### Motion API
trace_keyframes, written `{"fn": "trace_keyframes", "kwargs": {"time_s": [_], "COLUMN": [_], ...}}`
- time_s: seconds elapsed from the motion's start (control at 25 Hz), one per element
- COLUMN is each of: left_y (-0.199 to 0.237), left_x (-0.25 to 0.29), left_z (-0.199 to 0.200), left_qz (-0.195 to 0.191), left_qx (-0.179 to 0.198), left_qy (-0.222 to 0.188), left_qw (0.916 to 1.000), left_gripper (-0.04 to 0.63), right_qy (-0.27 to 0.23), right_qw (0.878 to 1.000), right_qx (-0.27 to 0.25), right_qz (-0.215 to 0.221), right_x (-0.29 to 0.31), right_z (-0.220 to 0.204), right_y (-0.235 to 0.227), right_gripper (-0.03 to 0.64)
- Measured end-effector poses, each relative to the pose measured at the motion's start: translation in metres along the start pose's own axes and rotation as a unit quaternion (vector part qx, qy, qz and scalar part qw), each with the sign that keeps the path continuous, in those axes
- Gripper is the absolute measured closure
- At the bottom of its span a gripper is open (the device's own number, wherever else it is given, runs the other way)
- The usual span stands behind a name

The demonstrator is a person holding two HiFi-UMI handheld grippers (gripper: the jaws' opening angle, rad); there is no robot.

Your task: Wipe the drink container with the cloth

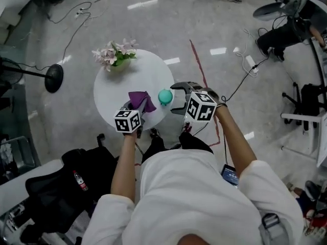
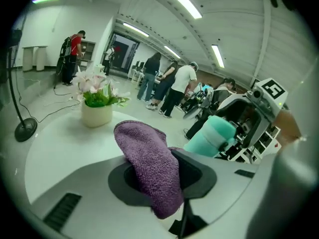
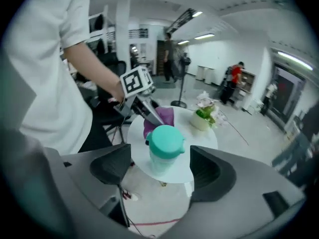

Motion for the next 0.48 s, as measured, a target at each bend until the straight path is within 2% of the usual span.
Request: {"fn": "trace_keyframes", "kwargs": {"time_s": [0.08,0.16,0.24,0.4,0.48], "left_y": [-0.01,-0.016,-0.022,-0.03,-0.03], "left_x": [-0.016,-0.033,-0.044,-0.064,-0.075], "left_z": [0.008,0.012,0.013,0.012,0.012], "left_qz": [0.012,0.029,0.037,0.057,0.072], "left_qx": [-0.011,-0.018,-0.017,-0.033,-0.046], "left_qy": [-0.02,-0.034,-0.042,-0.062,-0.075], "left_qw": [0.9997,0.9988,0.9983,0.9959,0.9935], "left_gripper": [0.471,0.471,0.472,0.471,0.471], "right_qy": [0.039,0.066,0.092,0.119,0.121], "right_qw": [0.995,0.983,0.969,0.944,0.938], "right_qx": [-0.082,-0.151,-0.199,-0.241,-0.229], "right_qz": [0.043,0.079,0.11,0.189,0.231], "right_x": [0.001,0.008,0.017,0.038,0.046], "right_z": [-0.001,0.002,0.002,0.006,0.011], "right_y": [-0.005,-0.014,-0.021,-0.023,-0.019], "right_gripper": [0.233,0.235,0.235,0.241,0.241]}}
Point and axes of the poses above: the fingertips, and each gripper's own axes: x forward along the fingers, y to its left, z out of its top, the point moved 2 cm from there along -x, backward along the fingers, and after that the axes turned 9 degrees about z, right-handed, at the moved point
